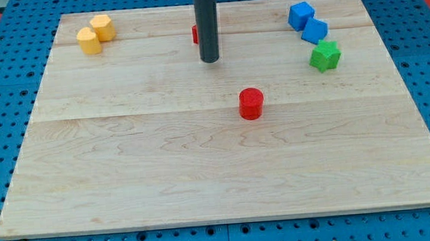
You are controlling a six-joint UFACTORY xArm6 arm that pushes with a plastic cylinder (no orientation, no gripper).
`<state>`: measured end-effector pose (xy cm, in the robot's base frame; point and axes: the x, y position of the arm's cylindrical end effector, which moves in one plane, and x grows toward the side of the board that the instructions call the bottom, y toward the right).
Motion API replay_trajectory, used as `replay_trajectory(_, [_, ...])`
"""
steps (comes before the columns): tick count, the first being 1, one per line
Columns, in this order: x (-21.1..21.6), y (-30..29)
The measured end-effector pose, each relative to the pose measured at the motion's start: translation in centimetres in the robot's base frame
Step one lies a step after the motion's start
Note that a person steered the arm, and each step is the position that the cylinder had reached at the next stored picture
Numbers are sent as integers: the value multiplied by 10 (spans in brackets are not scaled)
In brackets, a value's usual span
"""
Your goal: Move the yellow hexagon away from yellow heart
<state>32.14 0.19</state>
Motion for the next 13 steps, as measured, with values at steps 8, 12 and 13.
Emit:
replay_trajectory(8, [-28,-304])
replay_trajectory(12, [-130,-241])
replay_trajectory(13, [-130,-239])
